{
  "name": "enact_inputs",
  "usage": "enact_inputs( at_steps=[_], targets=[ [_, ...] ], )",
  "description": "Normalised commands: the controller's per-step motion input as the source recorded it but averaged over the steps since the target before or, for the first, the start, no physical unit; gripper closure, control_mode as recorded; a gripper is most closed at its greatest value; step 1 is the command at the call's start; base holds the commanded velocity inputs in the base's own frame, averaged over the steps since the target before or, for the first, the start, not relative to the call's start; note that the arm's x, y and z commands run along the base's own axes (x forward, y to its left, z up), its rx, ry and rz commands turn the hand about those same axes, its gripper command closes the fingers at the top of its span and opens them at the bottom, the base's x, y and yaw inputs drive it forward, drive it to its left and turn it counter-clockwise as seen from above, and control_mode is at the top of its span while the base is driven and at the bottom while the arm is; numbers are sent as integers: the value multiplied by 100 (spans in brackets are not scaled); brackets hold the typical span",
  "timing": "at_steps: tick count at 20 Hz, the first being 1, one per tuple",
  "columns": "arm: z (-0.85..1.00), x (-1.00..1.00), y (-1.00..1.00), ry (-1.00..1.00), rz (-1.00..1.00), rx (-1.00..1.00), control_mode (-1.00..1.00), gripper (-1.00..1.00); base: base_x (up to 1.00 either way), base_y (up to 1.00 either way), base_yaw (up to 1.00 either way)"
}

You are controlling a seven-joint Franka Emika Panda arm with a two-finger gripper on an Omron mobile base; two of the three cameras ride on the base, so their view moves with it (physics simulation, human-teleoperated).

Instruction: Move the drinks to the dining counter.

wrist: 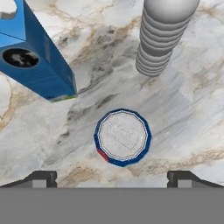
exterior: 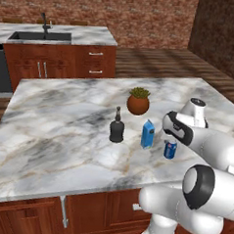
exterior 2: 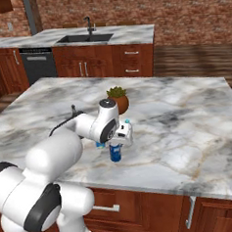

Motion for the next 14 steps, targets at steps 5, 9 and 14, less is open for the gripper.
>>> enact_inputs(
  at_steps=[5,9,14],
  targets=[
    [-8,9,0,0,0,0,-100,-100,0,0,0],
    [-7,10,0,0,0,0,-100,-100,0,0,0],
    [-5,8,0,0,0,0,-100,-100,0,0,0]
  ],
)
